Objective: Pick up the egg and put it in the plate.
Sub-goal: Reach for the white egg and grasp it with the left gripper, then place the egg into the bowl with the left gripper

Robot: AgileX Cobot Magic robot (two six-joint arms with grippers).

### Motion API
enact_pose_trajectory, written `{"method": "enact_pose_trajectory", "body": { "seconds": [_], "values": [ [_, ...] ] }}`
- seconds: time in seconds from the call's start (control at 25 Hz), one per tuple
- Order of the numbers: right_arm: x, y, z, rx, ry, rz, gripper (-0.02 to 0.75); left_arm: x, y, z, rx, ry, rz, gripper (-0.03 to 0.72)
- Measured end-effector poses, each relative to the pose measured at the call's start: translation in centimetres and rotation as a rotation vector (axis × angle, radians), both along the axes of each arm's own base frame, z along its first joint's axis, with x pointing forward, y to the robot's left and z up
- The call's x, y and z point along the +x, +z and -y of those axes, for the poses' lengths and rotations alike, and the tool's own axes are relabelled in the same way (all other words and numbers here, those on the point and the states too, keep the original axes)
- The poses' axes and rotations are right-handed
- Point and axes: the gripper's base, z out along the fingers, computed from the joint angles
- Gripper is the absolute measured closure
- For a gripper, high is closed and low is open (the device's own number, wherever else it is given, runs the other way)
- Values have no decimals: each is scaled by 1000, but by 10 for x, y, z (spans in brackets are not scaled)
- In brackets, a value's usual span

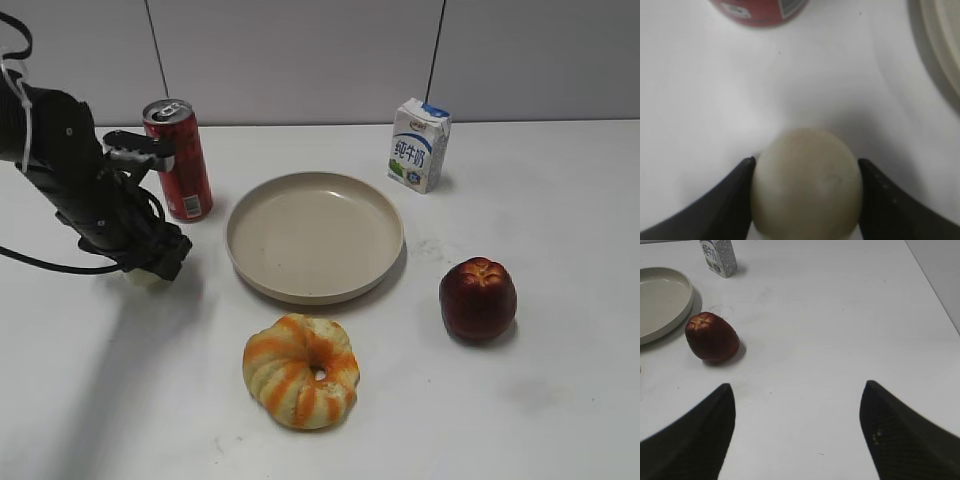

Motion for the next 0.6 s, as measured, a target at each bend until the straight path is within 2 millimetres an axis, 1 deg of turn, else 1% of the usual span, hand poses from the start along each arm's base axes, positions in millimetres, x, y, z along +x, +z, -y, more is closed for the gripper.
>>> {"method": "enact_pose_trajectory", "body": {
  "seconds": [0.12,0.2,0.32,0.4,0.48,0.6],
  "values": [
    [0,0,0,0,0,0,153,-4,8,-1,-1,-3,-30,239],
    [0,0,0,0,0,0,153,-6,20,1,-17,2,-45,239],
    [0,0,0,0,0,0,153,-2,49,8,-75,13,-40,239],
    [0,0,0,0,0,0,153,0,68,20,-112,-5,-39,239],
    [0,0,0,0,0,0,153,1,85,37,-143,-41,-23,239],
    [0,0,0,0,0,0,153,0,106,68,-187,-110,51,239]
  ]
}}
